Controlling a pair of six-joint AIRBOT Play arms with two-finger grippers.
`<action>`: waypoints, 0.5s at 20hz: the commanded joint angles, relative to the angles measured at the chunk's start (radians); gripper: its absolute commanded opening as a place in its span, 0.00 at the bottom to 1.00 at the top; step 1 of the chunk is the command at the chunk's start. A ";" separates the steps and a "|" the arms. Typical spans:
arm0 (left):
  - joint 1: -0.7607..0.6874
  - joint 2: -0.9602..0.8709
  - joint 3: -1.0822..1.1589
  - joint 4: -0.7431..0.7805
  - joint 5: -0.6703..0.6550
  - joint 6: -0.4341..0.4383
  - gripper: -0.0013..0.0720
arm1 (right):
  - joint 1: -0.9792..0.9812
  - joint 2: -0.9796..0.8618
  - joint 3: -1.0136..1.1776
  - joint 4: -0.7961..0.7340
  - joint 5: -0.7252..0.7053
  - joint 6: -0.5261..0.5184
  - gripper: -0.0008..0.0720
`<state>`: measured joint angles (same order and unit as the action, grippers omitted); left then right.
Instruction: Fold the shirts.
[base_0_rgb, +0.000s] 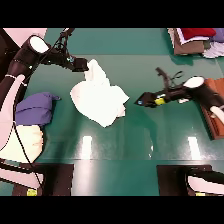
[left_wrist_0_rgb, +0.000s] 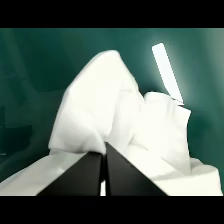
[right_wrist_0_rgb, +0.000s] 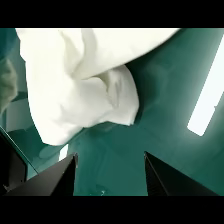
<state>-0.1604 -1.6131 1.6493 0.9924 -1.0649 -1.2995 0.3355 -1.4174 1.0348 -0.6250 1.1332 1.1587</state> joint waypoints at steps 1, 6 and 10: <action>0.001 0.003 0.002 0.004 -0.029 -0.002 0.05 | 0.116 -0.143 0.068 0.076 -0.068 -0.087 0.67; 0.001 0.003 0.002 0.008 -0.042 -0.002 0.05 | 0.157 -0.276 0.198 0.074 0.048 -0.087 0.67; 0.001 0.003 0.002 0.008 -0.044 -0.002 0.05 | 0.157 -0.286 0.213 0.074 0.039 -0.087 0.52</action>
<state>-0.1596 -1.6104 1.6505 0.9989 -1.1053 -1.3003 0.4839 -1.6806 1.2259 -0.5552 1.1641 1.0763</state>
